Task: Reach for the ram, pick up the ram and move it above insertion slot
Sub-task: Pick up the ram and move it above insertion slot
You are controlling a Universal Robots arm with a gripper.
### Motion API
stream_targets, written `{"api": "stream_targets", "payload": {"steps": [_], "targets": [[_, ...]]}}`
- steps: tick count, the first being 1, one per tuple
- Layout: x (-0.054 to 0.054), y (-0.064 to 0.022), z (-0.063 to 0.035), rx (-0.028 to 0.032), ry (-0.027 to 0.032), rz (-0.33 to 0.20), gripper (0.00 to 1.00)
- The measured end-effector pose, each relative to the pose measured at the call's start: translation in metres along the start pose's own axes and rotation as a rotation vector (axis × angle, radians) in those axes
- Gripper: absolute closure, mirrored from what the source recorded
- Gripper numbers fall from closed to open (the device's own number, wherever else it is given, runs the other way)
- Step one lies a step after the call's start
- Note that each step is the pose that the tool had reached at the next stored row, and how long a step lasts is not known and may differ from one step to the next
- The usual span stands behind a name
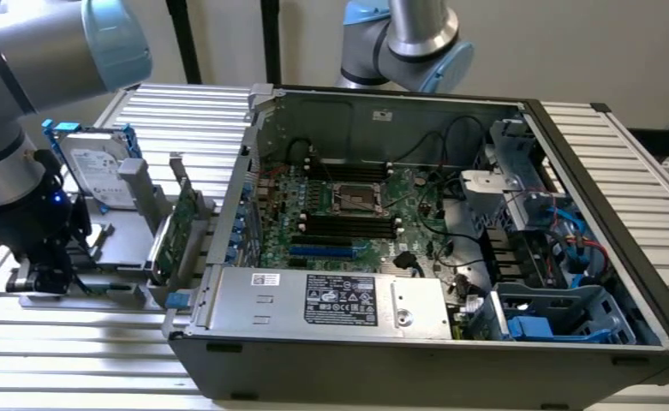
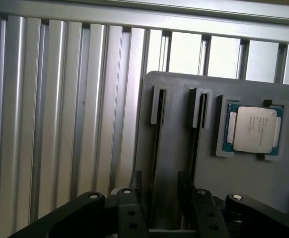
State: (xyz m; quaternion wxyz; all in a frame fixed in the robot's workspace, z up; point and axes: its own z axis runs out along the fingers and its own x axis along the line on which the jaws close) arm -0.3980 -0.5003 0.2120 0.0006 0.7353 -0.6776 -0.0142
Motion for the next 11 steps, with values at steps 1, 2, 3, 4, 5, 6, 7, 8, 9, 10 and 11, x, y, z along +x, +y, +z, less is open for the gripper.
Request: {"api": "stream_targets", "payload": {"steps": [1,2,3,4,5,6,7,8,9,10,11], "targets": [[0.000,0.0000,0.0018,0.0000,0.0000,0.001,0.58],[0.000,-0.0001,0.0036,0.0002,-0.0001,0.004,0.58],[0.000,-0.0001,0.0056,0.0002,-0.0002,0.008,0.58],[0.000,-0.0002,0.0073,0.0003,-0.0002,0.012,0.58],[0.000,-0.0002,0.0092,0.0003,-0.0003,0.016,0.58],[0.000,-0.0002,0.0108,0.0004,-0.0004,0.019,0.58],[0.000,-0.0002,0.0123,0.0005,-0.0004,0.020,0.58],[0.000,-0.0002,0.0134,0.0004,-0.0004,0.022,0.58],[0.000,-0.0002,0.0140,0.0003,-0.0004,0.022,0.58],[0.000,-0.0001,0.0140,0.0002,-0.0003,0.022,0.58],[0.000,-0.0001,0.0140,0.0001,-0.0002,0.022,0.58]]}}
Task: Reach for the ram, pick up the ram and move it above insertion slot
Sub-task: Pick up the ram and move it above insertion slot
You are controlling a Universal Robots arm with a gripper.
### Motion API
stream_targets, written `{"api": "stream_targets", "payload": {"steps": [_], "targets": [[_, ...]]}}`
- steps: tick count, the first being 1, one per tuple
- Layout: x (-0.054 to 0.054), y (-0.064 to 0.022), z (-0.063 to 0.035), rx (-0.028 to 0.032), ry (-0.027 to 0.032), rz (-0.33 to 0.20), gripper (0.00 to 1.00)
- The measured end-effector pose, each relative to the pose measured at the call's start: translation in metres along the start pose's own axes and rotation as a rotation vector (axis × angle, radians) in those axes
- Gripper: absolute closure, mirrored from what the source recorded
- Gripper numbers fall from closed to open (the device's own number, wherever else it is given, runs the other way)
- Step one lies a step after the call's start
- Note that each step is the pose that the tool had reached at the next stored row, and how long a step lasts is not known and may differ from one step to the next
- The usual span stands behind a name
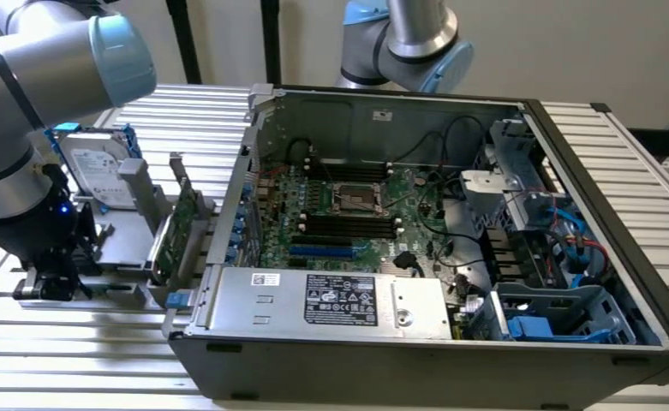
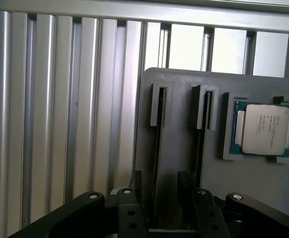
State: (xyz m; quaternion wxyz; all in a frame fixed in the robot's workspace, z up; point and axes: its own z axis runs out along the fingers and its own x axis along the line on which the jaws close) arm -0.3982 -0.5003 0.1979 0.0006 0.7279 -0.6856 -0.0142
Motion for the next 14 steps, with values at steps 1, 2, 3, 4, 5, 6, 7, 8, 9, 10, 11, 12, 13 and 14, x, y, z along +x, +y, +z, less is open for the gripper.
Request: {"api": "stream_targets", "payload": {"steps": [1,2,3,4,5,6,7,8,9,10,11,12,13,14], "targets": [[0.0000,0.0000,0.0002,0.0001,-0.0001,0.000,0.58],[0.0000,-0.0001,0.0007,0.0004,-0.0002,0.000,0.58],[0.0000,-0.0001,0.0010,0.0004,-0.0003,0.000,0.60],[0.0000,0.0000,0.0015,0.0004,-0.0003,0.000,0.66],[0.0000,-0.0001,0.0018,0.0004,-0.0003,0.000,0.66],[0.0000,-0.0001,0.0021,0.0002,-0.0001,0.000,0.73],[0.0000,0.0000,0.0022,0.0000,-0.0001,0.000,0.78],[0.0000,-0.0001,0.0024,-0.0001,-0.0002,0.000,0.78],[0.0000,-0.0001,0.0024,-0.0003,-0.0002,0.001,0.85],[0.0000,-0.0001,0.0025,-0.0005,-0.0003,0.002,0.85],[0.0000,0.0000,0.0025,-0.0007,-0.0003,0.003,0.85],[0.0000,-0.0001,0.0025,-0.0009,-0.0003,0.004,0.85],[0.0000,0.0000,0.0026,-0.0008,-0.0004,0.006,0.86],[0.0000,-0.0001,0.0026,-0.0008,-0.0005,0.007,0.86]]}}
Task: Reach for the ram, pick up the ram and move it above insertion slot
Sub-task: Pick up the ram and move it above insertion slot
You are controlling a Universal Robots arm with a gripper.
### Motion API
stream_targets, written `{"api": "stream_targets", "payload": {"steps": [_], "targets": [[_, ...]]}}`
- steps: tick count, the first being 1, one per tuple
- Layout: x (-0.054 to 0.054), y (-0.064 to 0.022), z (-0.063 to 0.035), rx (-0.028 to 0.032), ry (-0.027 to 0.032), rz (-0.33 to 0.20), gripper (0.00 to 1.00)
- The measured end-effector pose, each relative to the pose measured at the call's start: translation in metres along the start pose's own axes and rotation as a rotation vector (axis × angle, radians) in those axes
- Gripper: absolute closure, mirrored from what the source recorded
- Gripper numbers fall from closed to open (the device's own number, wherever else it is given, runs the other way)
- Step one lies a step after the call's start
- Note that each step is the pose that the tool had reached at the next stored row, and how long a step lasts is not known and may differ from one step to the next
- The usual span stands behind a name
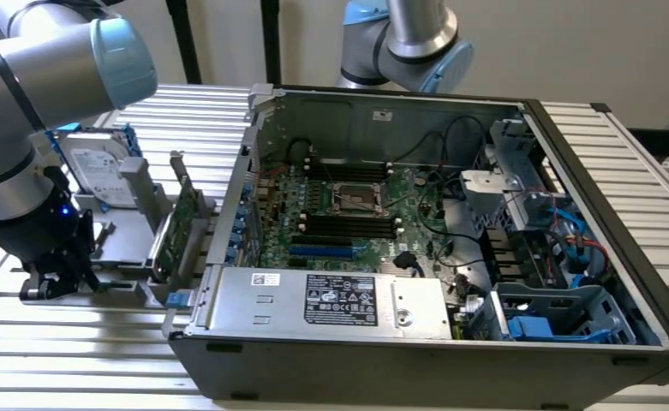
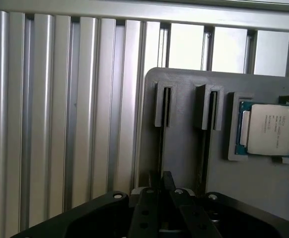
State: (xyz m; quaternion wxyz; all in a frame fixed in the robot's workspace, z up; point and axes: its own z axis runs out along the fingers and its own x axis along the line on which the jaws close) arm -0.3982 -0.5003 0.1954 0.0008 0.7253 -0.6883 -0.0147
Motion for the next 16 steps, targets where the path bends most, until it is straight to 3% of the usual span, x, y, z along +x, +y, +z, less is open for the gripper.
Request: {"api": "stream_targets", "payload": {"steps": [9,16], "targets": [[-0.0001,0.0000,0.0000,0.0002,-0.0021,0.002,0.86],[0.0001,0.0000,-0.0020,0.0012,-0.0211,0.005,0.86]]}}
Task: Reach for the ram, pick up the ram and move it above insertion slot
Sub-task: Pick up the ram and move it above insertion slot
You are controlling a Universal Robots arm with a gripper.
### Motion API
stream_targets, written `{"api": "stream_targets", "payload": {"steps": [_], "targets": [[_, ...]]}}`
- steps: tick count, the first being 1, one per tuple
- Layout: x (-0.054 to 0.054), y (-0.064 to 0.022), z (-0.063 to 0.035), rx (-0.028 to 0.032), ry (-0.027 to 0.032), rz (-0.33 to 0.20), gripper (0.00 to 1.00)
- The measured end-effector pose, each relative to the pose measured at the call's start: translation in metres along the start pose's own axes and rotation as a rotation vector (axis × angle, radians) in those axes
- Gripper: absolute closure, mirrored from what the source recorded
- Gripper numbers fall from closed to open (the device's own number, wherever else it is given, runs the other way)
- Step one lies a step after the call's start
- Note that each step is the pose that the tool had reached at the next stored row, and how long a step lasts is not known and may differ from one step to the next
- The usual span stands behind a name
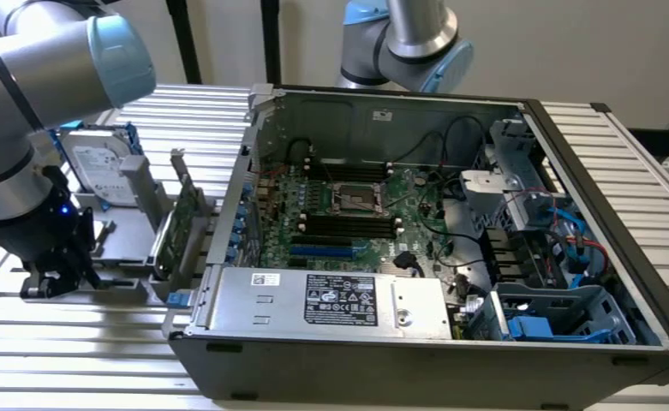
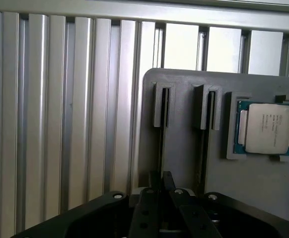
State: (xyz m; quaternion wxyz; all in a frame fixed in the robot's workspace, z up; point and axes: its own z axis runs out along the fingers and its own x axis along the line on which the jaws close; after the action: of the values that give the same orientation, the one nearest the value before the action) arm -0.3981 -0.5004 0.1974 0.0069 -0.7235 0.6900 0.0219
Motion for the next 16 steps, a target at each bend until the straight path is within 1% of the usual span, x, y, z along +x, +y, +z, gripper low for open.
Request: {"api": "stream_targets", "payload": {"steps": [2,9,16], "targets": [[0.000,-0.0001,-0.0013,0.0003,-0.0034,0.000,0.86],[0.000,-0.0004,-0.0073,0.0002,-0.0111,0.001,0.86],[-0.001,-0.0008,-0.0201,-0.0023,-0.0190,0.001,0.86]]}}
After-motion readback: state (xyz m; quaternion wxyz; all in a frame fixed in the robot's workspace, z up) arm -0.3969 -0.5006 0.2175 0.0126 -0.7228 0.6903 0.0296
